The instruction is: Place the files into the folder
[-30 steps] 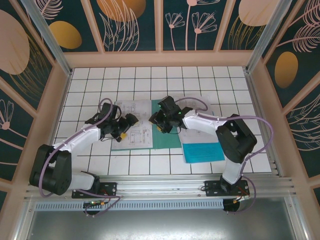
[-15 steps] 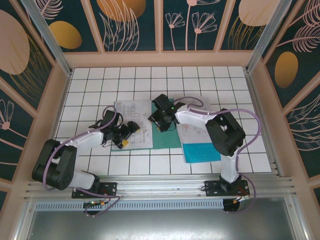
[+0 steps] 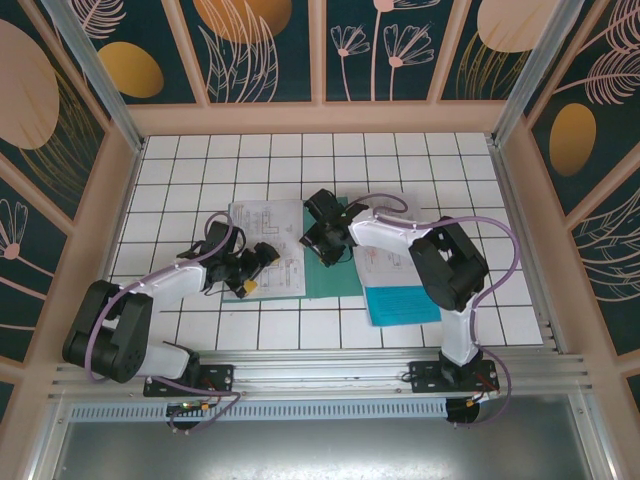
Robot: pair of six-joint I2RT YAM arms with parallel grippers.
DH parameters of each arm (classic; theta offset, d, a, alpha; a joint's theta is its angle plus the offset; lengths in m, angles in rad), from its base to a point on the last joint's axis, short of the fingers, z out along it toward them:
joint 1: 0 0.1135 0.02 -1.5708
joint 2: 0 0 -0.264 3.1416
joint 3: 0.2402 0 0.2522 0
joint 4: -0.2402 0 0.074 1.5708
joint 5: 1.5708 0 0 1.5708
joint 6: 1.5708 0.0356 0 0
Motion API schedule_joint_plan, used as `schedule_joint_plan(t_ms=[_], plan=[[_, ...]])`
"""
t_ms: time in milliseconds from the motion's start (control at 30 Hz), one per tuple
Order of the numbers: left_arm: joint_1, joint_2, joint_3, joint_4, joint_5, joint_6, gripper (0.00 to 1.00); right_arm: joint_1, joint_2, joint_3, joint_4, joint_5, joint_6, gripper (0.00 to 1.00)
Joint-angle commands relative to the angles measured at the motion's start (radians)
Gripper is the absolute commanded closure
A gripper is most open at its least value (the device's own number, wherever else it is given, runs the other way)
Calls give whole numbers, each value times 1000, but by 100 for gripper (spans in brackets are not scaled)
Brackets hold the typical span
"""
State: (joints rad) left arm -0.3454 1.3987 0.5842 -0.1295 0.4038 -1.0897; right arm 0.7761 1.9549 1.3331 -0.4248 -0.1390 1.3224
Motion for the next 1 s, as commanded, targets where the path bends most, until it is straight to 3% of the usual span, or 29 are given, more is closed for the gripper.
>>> schedule_joint_plan(t_ms=[0, 433, 733, 967], plan=[[-3, 2, -23, -20, -34, -5, 6, -9, 38, -12, -37, 43, 1, 47], [-3, -7, -38, -27, -46, -7, 6, -14, 108, 30, -147, 148, -23, 46], [-3, -11, -84, -71, -112, -39, 5, -16, 199, 46, -255, 262, -69, 47], [-2, -28, -97, -83, -131, -57, 5, -31, 216, -54, -187, 206, -71, 47]])
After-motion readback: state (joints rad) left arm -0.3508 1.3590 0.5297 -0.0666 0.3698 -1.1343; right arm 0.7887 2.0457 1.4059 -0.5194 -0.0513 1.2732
